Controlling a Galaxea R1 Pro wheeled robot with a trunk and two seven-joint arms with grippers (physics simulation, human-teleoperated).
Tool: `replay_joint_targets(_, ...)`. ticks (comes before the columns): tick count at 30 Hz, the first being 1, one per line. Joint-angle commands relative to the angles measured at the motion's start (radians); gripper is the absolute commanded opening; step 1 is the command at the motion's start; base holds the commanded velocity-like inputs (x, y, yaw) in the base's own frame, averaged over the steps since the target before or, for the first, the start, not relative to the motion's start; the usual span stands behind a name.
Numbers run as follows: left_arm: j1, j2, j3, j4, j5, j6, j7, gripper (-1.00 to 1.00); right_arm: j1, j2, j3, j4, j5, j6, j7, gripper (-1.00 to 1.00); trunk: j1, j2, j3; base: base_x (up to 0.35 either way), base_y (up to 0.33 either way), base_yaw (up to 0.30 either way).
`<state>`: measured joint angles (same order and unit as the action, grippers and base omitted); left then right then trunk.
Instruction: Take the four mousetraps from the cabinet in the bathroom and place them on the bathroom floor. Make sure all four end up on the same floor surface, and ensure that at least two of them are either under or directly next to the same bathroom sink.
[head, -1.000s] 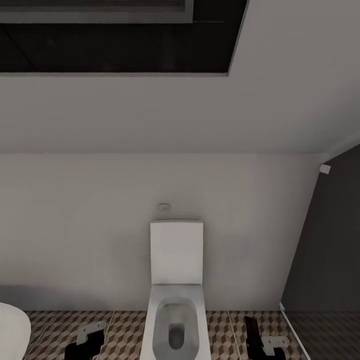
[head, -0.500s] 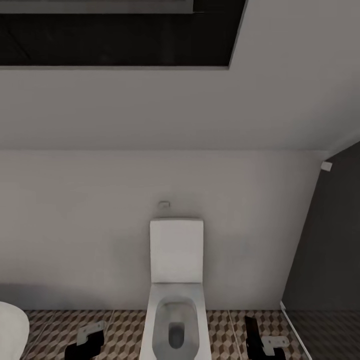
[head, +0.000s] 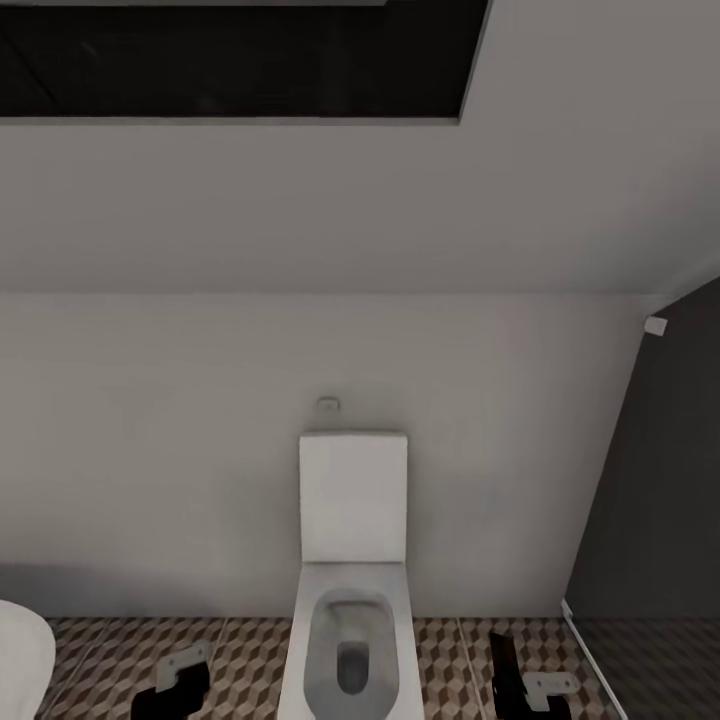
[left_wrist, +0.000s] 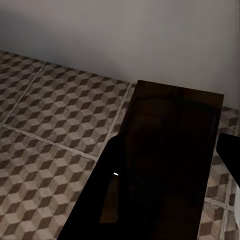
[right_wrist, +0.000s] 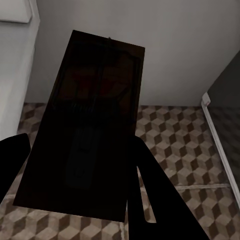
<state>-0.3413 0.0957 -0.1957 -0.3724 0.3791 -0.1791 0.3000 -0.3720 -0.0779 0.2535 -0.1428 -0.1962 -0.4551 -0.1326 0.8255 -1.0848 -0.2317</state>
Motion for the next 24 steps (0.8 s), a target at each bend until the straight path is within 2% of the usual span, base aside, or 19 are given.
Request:
replay_joint_targets(1,-0.001,0.000,-0.009,0.000,0.008,-0.003,0.007,-1.00,-0.001,0.000,0.009,0.000,-0.008,-0.002,-0.004,-1.00,0.004,-0.008,-0.005,0.000,0.000,0.000)
replay_joint_targets(24,-0.001,-0.002,-0.008,0.000,0.007,-0.004,0.011,-1.00,-0.001,-0.002,0.006,0.000,-0.009,-0.003,-0.004,-1.00,0.092,-0.169,-0.077,0.000,0.000,0.000)
